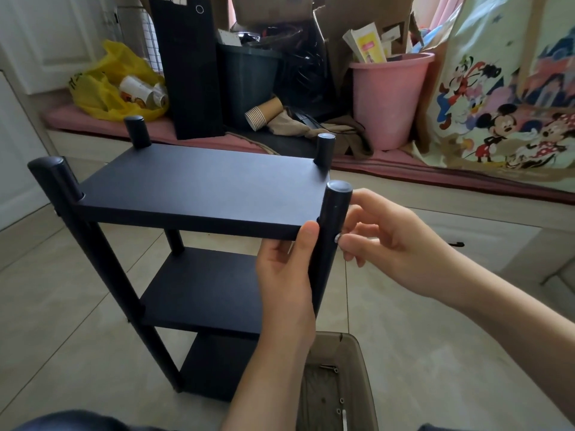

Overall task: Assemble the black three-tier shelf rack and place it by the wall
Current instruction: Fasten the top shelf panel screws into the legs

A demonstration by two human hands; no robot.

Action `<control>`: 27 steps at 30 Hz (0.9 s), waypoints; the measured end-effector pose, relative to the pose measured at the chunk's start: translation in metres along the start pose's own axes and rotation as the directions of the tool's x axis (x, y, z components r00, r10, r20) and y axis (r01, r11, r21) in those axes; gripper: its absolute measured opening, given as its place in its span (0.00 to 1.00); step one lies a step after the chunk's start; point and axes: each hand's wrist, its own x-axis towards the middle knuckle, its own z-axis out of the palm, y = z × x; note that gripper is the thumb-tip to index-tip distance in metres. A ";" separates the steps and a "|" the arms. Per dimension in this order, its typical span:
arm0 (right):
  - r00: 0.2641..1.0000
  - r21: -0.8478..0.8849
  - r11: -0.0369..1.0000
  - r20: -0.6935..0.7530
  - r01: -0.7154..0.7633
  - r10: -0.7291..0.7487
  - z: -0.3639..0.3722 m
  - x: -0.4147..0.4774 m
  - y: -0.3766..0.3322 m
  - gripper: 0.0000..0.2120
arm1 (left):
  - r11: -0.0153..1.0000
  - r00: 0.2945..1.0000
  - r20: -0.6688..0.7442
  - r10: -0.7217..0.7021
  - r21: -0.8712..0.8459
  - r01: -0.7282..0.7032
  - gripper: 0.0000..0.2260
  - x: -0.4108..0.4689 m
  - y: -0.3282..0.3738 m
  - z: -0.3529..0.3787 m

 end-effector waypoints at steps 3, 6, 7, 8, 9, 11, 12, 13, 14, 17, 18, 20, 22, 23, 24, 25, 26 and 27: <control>1.000 -0.030 0.999 -0.006 -0.017 0.017 -0.001 -0.001 0.001 0.18 | 1.000 0.998 0.052 0.021 0.004 -0.022 0.14 -0.002 -0.001 -0.002; 0.999 -0.009 0.999 -0.018 -0.038 0.038 -0.002 0.001 0.000 0.16 | 0.996 0.988 0.127 0.084 0.015 -0.086 0.17 -0.004 0.000 -0.005; 0.998 0.015 0.999 -0.031 -0.046 0.047 -0.003 0.002 -0.001 0.15 | 0.994 0.985 0.141 0.104 0.023 -0.108 0.19 -0.004 0.001 -0.005; 0.997 0.042 0.998 -0.050 -0.054 0.056 -0.005 0.003 -0.001 0.14 | 0.991 0.983 0.138 0.120 0.033 -0.126 0.21 -0.005 0.001 -0.004; 0.996 0.068 0.996 -0.068 -0.060 0.065 -0.006 0.003 0.000 0.13 | 0.989 0.984 0.122 0.133 0.042 -0.139 0.23 -0.006 0.001 -0.003; 0.994 0.095 0.994 -0.084 -0.056 0.064 -0.010 0.003 0.000 0.13 | 0.987 0.986 0.063 0.152 0.049 -0.155 0.25 -0.010 0.000 0.001; 0.995 0.096 0.994 -0.075 -0.052 0.059 -0.012 0.002 0.000 0.11 | 0.987 0.987 0.031 0.155 0.044 -0.156 0.26 -0.012 -0.001 0.003; 0.997 0.097 0.994 -0.055 -0.053 0.059 -0.013 0.001 0.000 0.10 | 0.987 0.988 0.001 0.155 0.039 -0.155 0.27 -0.014 -0.002 0.005; 0.997 0.105 0.992 -0.030 -0.064 0.067 -0.015 -0.001 0.000 0.08 | 0.986 0.987 -0.021 0.161 0.042 -0.160 0.27 -0.017 -0.003 0.007; 0.991 0.143 0.980 0.022 -0.137 0.135 -0.022 -0.008 0.007 0.08 | 0.975 0.975 -0.065 0.211 0.081 -0.206 0.25 -0.022 -0.007 0.009; 0.985 0.158 0.973 0.028 -0.170 0.168 -0.023 -0.011 0.012 0.07 | 0.971 0.970 -0.080 0.229 0.091 -0.222 0.24 -0.023 -0.008 0.010; 0.972 0.156 0.959 0.044 -0.236 0.232 -0.024 -0.017 0.027 0.05 | 0.965 0.961 -0.113 0.253 0.096 -0.243 0.22 -0.024 -0.011 0.011; 0.948 0.113 0.942 0.086 -0.315 0.307 -0.020 -0.025 0.047 0.04 | 0.964 0.957 -0.132 0.259 0.096 -0.248 0.21 -0.024 -0.013 0.011; 0.929 0.089 0.928 0.116 -0.362 0.351 -0.017 -0.030 0.059 0.04 | 0.964 0.956 -0.136 0.259 0.095 -0.247 0.21 -0.024 -0.013 0.011; 0.905 0.062 0.910 0.150 -0.410 0.397 -0.013 -0.034 0.071 0.04 | 0.965 0.956 -0.139 0.257 0.090 -0.246 0.20 -0.024 -0.014 0.011; 0.876 0.028 0.889 0.185 -0.457 0.445 -0.008 -0.037 0.085 0.04 | 0.965 0.956 -0.143 0.256 0.088 -0.245 0.19 -0.023 -0.014 0.011; 0.842 -0.013 0.865 0.219 -0.502 0.493 -0.002 -0.040 0.100 0.04 | 0.965 0.955 -0.145 0.258 0.089 -0.248 0.19 -0.023 -0.014 0.011; 0.805 -0.057 0.838 0.248 -0.543 0.539 0.006 -0.043 0.115 0.04 | 0.963 0.953 -0.146 0.264 0.091 -0.253 0.18 -0.023 -0.015 0.012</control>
